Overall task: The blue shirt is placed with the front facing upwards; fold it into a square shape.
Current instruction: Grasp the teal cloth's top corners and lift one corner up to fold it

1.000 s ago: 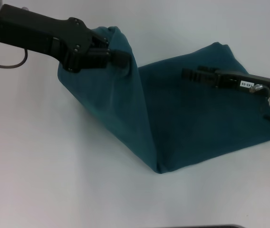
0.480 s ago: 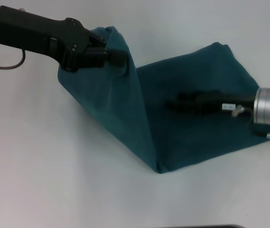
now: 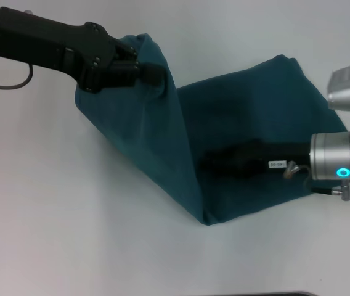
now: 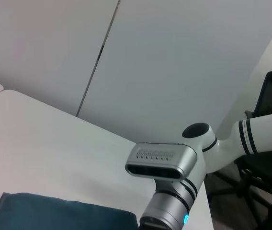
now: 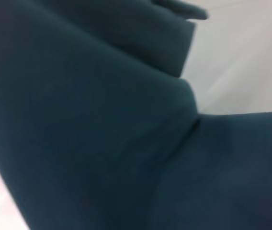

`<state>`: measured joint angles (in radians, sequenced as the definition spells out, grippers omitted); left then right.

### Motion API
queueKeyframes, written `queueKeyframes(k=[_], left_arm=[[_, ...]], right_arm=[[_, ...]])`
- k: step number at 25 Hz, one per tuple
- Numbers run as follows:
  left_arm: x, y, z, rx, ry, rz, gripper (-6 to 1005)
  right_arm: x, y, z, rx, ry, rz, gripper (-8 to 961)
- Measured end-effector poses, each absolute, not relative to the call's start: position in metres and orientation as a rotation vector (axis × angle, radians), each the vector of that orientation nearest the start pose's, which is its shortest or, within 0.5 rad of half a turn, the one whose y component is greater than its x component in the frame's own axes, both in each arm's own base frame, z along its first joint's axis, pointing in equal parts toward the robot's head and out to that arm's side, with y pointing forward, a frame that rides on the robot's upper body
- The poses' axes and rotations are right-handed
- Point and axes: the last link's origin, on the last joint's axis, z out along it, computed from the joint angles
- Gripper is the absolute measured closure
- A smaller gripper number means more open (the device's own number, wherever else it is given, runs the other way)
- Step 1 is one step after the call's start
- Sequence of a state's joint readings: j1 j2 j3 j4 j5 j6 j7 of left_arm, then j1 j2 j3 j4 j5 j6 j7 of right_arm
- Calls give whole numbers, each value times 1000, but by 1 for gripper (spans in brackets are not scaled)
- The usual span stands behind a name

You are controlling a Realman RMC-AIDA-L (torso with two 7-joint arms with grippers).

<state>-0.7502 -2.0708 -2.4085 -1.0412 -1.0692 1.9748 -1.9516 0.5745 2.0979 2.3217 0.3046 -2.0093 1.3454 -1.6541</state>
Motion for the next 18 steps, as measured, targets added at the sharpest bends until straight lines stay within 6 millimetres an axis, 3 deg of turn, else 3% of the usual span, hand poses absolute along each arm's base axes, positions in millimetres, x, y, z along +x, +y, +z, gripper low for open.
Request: queueKeyframes(k=[8,18], left_arm=[[-143,344,52,-3139,-632,-587,971],[-144,344,52,-3135,-639,-589,971]], right_arm=[[258,296,-99,-2893,1067,567,842],[236,296,-111,-3034,963,510,925]])
